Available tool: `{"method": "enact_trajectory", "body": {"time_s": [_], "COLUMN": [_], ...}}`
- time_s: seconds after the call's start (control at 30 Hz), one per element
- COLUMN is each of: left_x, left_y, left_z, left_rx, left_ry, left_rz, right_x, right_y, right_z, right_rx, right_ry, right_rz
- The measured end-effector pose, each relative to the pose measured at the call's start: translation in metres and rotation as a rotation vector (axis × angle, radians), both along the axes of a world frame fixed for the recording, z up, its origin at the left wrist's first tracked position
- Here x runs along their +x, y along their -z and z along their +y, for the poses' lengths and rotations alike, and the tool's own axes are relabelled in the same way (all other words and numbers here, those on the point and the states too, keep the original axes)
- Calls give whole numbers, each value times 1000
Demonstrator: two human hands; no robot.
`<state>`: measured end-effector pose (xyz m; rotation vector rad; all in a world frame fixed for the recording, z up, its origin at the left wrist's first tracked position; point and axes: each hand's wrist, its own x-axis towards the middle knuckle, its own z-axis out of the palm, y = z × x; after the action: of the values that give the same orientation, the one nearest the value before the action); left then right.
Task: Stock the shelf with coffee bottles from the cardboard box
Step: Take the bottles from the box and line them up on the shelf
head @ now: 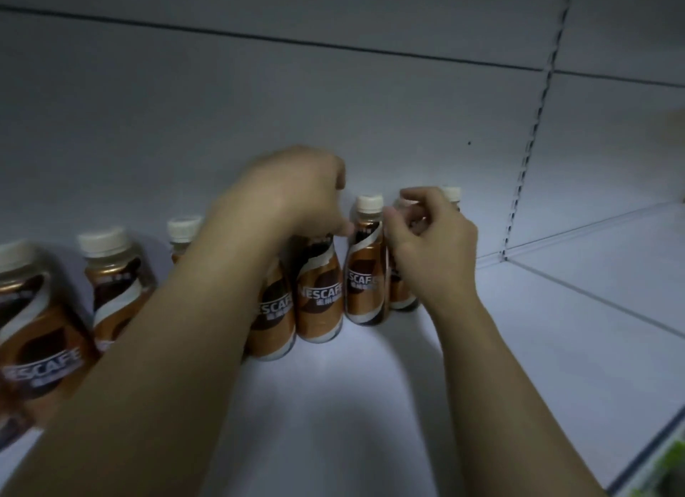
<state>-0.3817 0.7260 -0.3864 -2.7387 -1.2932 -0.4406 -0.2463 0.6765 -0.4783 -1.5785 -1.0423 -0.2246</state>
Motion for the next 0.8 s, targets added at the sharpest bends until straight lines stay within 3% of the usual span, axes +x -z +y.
{"method": "enact_trajectory", "body": {"time_s": [0.1,0.33,0.8], "left_x": [-14,-17,-22], "left_y": [-3,8,6], "left_z": [6,15,22], "left_rx": [-16,-13,-25], "left_ry": [-9,122,80], "left_rz": [51,-37,-145], "right_x": [-7,-3,-13], "right_y": [1,9,12], "right_z": [8,11,12], "right_rx": [-78,-194,-245], "right_ry": [-37,-5,38], "right_rz": [-114,-83,-39]}}
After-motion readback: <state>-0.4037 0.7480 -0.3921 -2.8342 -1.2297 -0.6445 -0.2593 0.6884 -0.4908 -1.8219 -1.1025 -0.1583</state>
